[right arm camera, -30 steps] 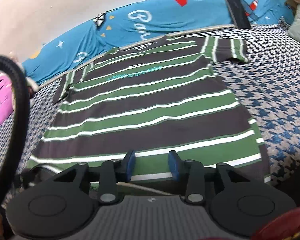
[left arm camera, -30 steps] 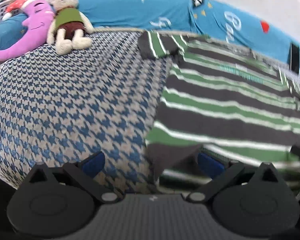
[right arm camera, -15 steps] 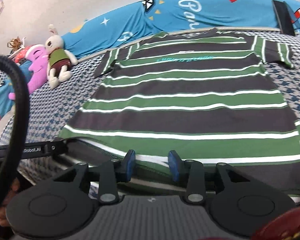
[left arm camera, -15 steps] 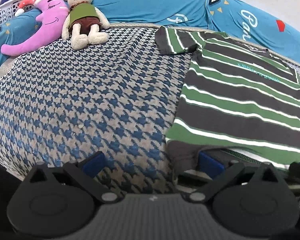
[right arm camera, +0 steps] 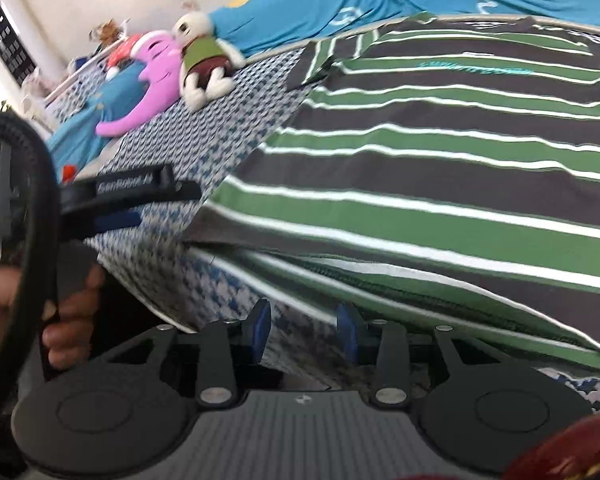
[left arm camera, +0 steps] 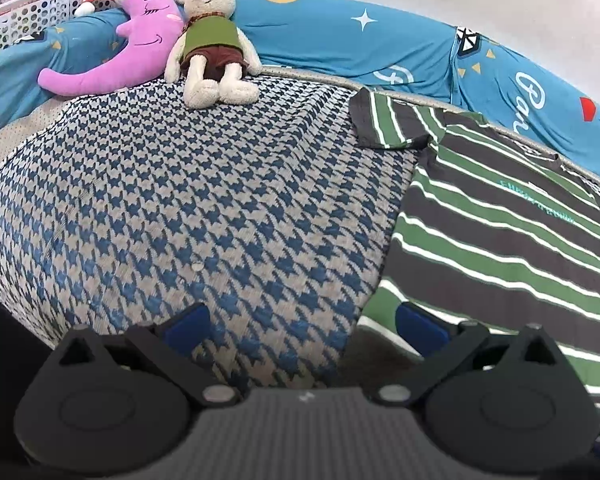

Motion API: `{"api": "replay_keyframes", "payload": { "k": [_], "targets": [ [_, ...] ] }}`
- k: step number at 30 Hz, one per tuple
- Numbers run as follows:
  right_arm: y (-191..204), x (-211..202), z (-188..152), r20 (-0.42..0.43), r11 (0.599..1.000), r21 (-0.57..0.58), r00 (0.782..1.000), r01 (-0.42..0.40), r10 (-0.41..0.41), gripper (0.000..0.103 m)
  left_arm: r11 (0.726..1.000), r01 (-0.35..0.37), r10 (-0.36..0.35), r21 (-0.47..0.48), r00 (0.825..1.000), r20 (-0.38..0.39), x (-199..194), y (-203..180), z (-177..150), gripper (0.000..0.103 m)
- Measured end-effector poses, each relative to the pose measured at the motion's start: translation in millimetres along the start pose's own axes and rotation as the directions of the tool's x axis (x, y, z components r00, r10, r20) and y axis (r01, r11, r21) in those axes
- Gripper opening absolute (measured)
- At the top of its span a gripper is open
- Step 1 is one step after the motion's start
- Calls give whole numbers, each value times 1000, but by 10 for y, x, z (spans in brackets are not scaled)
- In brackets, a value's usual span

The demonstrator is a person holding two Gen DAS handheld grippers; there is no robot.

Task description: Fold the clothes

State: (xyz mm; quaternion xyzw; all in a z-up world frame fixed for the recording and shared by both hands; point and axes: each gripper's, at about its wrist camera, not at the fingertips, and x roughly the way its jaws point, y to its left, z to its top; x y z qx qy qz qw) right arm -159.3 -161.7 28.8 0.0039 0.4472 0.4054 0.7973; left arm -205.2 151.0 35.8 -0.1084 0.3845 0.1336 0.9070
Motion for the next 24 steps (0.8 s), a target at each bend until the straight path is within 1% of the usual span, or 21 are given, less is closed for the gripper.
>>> {"api": "replay_keyframes", "payload": {
  "k": [4, 6, 9, 12, 14, 16, 18, 21, 22, 24],
  "targets": [
    [8, -40, -25, 16, 1000, -8, 1000, -18, 18, 37, 1000, 0, 0, 3, 1000, -1, 25, -5, 3, 103],
    [15, -79, -20, 38, 999, -8, 999, -37, 38, 37, 1000, 0, 0, 27, 1000, -10, 54, -47, -14, 103],
    [48, -157, 6, 88, 998, -25, 994, -64, 66, 37, 998, -1, 3, 64, 1000, -20, 76, -114, -42, 103],
    [73, -225, 67, 160, 998, -33, 985, -54, 59, 37, 995, 7, -3, 97, 999, -38, 108, -162, -85, 103],
    [82, -250, 108, 216, 1000, -24, 976, 2, 3, 37, 993, -5, 12, 118, 999, -51, 141, -187, -114, 103],
    [48, -222, 144, 230, 997, 9, 970, 80, -80, 37, 991, -10, 18, 133, 998, -62, 163, -199, -132, 103],
    [-5, -172, 172, 224, 987, 46, 962, 151, -158, 37, 990, -5, 15, 141, 998, -66, 166, -206, -144, 103],
    [-93, -56, 177, 155, 966, 100, 955, 240, -253, 37, 988, -5, 16, 153, 998, -68, 171, -216, -161, 103],
    [-104, -34, 166, 141, 960, 105, 951, 261, -274, 37, 988, -5, 16, 155, 997, -69, 172, -218, -165, 103],
    [-68, -50, 128, 145, 959, 80, 949, 271, -280, 37, 988, -4, 15, 156, 997, -72, 171, -217, -173, 103]
  ]
}}
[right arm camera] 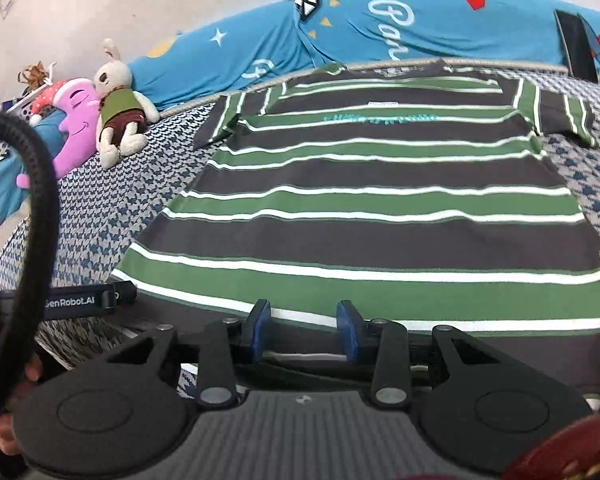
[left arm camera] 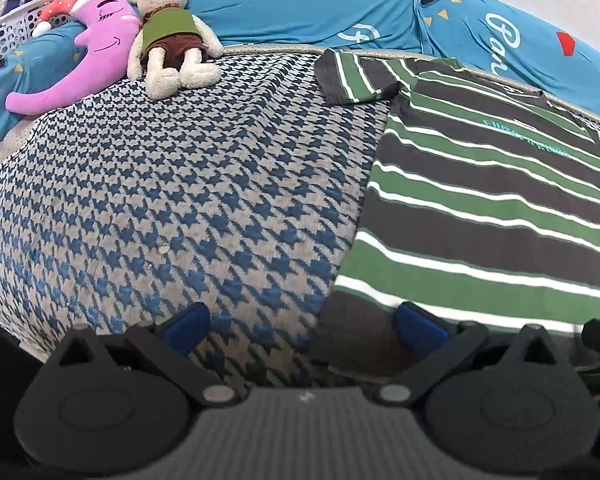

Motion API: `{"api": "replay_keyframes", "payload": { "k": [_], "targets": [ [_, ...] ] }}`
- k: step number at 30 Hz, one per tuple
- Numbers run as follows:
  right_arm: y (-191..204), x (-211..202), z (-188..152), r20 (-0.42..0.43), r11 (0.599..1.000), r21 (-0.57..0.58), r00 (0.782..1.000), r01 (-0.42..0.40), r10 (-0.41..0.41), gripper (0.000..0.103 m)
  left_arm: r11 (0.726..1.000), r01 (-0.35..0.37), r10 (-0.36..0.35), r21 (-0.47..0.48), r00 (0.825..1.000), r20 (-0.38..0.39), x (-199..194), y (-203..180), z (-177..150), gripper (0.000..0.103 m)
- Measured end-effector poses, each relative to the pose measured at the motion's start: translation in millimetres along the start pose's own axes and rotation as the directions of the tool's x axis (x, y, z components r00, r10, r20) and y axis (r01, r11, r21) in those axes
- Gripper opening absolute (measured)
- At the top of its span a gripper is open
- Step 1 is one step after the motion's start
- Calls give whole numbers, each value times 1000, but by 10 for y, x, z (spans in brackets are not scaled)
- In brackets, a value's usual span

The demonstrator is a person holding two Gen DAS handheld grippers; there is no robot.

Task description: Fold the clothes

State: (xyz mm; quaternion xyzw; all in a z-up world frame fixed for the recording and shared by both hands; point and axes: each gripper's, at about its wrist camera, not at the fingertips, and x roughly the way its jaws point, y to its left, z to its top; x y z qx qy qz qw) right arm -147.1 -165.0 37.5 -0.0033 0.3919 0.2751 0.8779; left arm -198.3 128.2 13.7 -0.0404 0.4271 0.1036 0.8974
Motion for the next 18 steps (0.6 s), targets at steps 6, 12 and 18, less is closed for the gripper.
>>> {"api": "replay_keyframes", "payload": {
  "k": [6, 12, 18],
  "targets": [
    [50, -37, -87, -28, 999, -53, 1000, -10, 9, 39, 1000, 1, -1, 0, 1000, -12, -8, -8, -37, 103],
    [21, -33, -107, -44, 999, -35, 999, -29, 27, 40, 1000, 8, -8, -11, 1000, -26, -19, 8, -59, 103],
    [43, -50, -137, -58, 998, -51, 998, -40, 37, 45, 1000, 8, -8, -16, 1000, -29, -41, 11, -85, 103]
  ]
}}
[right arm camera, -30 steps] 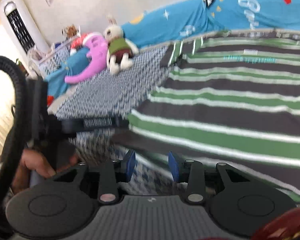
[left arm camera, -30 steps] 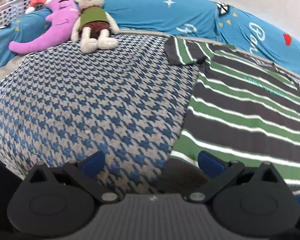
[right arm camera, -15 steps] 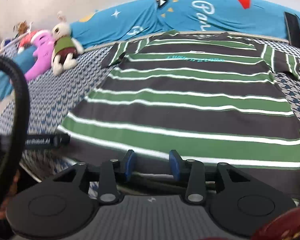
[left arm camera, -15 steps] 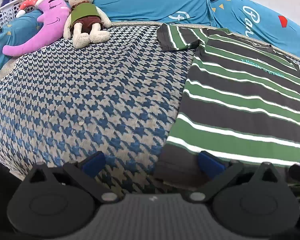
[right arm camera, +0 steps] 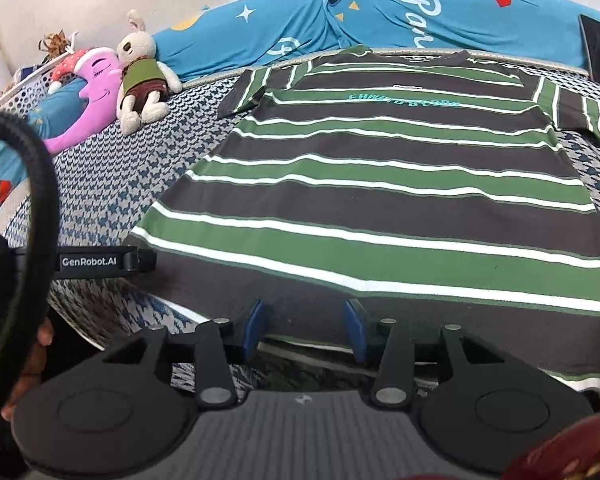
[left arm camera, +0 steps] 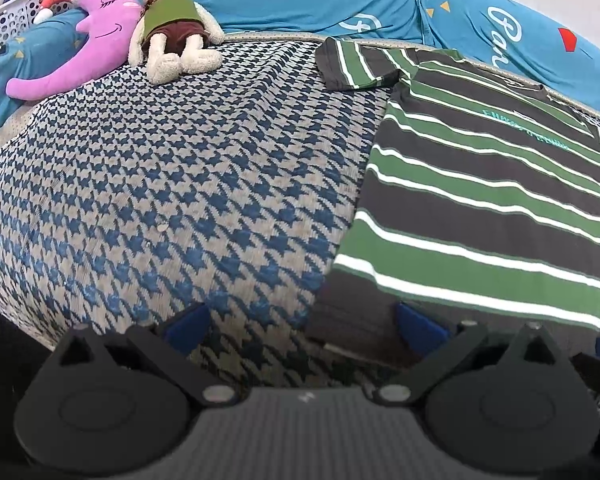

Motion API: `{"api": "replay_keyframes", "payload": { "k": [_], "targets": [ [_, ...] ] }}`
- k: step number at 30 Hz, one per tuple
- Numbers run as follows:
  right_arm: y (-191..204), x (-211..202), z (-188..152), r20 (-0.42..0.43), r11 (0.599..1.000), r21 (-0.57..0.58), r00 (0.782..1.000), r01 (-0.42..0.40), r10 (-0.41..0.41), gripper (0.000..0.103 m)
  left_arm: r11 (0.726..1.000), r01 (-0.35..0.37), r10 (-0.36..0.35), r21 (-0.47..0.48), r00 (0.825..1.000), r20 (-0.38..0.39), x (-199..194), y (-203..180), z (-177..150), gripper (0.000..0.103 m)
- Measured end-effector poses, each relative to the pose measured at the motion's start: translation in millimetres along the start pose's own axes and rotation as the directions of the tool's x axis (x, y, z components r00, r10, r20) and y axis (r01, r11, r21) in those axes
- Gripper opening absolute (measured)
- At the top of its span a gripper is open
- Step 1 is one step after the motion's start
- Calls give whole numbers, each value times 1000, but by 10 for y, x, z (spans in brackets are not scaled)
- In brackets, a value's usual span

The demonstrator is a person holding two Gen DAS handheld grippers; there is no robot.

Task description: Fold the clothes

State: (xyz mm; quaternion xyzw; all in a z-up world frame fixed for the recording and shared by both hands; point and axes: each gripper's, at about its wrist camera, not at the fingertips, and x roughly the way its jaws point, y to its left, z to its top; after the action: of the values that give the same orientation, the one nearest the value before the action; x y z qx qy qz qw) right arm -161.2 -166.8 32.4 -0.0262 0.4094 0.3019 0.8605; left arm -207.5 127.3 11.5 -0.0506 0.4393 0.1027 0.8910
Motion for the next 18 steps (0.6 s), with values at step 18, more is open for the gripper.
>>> {"api": "replay_keyframes", "payload": {
  "k": [18],
  "targets": [
    [67, -20, -109, -118, 992, -6, 986, -123, 121, 53, 1000, 27, -27, 5, 1000, 15, -129, -72, -54, 103]
  ]
}}
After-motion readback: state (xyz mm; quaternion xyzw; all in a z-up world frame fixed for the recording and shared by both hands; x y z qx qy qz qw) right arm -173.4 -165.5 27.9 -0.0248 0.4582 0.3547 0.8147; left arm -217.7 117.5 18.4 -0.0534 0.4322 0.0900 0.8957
